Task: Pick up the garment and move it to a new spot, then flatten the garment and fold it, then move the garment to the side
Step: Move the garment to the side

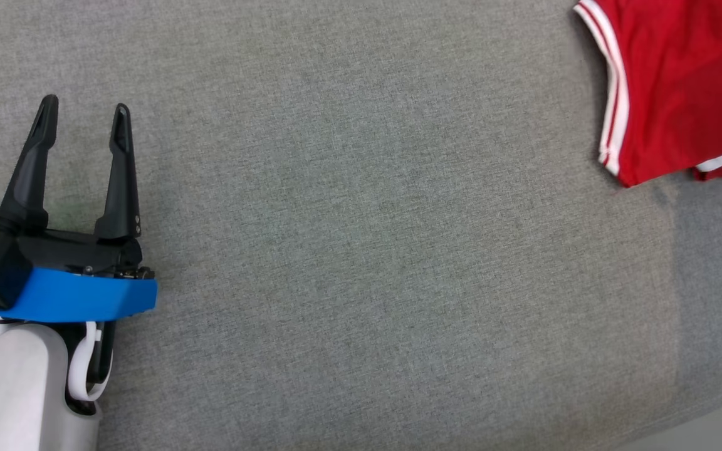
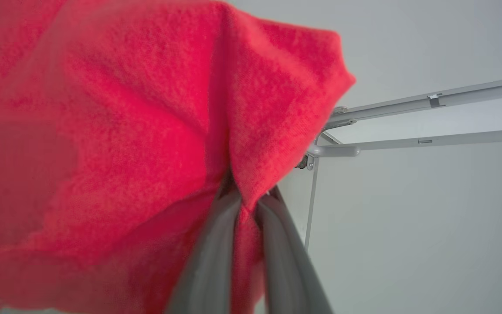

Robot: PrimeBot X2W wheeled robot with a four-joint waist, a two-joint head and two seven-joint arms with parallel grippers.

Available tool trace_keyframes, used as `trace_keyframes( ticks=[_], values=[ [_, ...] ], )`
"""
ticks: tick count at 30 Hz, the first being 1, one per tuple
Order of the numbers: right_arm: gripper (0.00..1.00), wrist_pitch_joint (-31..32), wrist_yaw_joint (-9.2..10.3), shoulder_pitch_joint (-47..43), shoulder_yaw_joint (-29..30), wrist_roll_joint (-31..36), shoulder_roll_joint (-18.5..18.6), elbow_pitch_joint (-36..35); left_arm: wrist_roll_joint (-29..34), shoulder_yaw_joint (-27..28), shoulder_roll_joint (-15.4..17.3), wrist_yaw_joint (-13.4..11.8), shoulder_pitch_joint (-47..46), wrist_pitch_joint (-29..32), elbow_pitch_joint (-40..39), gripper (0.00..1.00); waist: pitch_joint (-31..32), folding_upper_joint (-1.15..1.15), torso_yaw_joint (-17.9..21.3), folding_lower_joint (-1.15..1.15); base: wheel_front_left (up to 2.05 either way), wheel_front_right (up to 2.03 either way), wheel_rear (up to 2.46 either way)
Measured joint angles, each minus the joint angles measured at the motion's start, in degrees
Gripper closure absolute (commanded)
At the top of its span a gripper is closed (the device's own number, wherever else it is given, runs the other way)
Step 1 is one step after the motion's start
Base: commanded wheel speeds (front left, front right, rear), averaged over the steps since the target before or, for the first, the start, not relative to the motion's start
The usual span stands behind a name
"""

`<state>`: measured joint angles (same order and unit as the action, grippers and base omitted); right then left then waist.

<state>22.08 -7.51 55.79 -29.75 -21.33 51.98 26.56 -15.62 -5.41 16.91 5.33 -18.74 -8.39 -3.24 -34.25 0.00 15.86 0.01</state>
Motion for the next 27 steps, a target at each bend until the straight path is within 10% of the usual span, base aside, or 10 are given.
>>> trace_keyframes(
  ticks=[7,10,20,27],
  values=[
    [0.97,-4.5,-0.01,-0.1,5.6,10.7,-4.5,3.6,0.0,0.0,1.0,-0.3,-0.1,1.3,-2.1,0.0,-0.4,0.0,0.6,0.0,0.0,0.0,0.0],
    [0.0,-6.1,0.0,-1.1,8.2,13.7,-7.5,4.6,0.1,-0.4,1.0,-0.7,-0.1,1.7,-2.5,0.0,0.2,0.0,0.8,0.0,0.0,0.0,0.0],
    [0.0,-10.6,0.01,-5.7,13.2,16.8,-11.8,3.3,-1.0,-1.2,-0.6,-1.0,1.1,-0.8,0.8,0.0,5.6,0.0,-1.8,-0.01,0.0,0.0,0.0],
    [0.0,-16.8,0.02,-17.0,21.4,11.2,-21.7,-3.3,-3.3,-1.1,-3.9,-1.9,5.6,-4.4,7.6,0.0,15.3,0.0,-6.3,-0.03,0.0,0.0,0.0]
  ],
)
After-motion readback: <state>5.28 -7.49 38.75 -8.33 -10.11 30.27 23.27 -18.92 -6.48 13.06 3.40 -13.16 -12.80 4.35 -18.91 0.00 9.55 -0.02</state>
